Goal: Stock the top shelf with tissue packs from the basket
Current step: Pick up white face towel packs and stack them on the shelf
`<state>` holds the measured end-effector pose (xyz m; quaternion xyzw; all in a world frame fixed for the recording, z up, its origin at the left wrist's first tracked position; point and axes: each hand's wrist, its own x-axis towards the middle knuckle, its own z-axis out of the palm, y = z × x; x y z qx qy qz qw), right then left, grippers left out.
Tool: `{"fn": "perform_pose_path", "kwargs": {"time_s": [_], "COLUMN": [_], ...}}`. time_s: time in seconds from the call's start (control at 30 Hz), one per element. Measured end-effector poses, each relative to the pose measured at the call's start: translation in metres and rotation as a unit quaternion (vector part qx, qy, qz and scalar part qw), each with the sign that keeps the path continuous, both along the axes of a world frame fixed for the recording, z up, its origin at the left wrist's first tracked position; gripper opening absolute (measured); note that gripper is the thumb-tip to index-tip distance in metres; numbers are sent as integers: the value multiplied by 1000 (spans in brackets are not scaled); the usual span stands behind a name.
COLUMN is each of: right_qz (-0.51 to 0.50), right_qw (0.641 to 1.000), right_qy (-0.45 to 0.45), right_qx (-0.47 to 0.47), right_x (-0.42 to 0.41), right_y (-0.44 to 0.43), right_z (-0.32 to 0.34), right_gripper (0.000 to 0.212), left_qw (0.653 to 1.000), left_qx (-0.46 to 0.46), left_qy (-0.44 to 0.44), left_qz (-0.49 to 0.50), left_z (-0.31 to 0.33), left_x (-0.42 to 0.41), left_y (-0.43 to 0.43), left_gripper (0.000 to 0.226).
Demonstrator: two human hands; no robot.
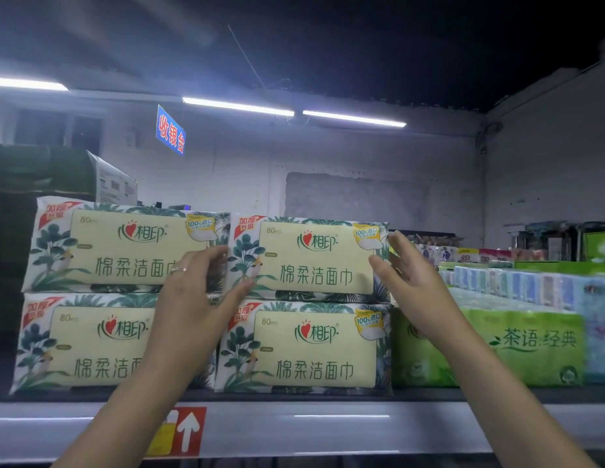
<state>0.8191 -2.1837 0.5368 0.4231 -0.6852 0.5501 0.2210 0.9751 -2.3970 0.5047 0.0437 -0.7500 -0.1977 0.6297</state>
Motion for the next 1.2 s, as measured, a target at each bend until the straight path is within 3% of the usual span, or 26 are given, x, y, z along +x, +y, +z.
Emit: {"fn": "perform_pose_path", "kwargs": {"time_s": [0.07,0.2,0.5,1.2], "right_qz": [3,3,6,-13], "right_qw": [1000,1000,1000,1000], "right_qy": [-2,-6,-3,13], "right_qx": [-1,3,7,-7], "right_x": [0,-1,1,2], "right_y": [0,3,9,0], "right_z": [-1,-5,-8,-20], "right_gripper": [90,75,62,65], "left_qw": [1000,1000,1000,997], "left_qx": [-2,-3,5,54], "left_qy": [-1,6,18,62], "left_qz": [8,15,-9,-4], "left_z": [1,2,4,-7], "left_x": [1,1,-1,-25], "left_y": [0,2,7,8], "left_gripper": [59,58,61,62]}}
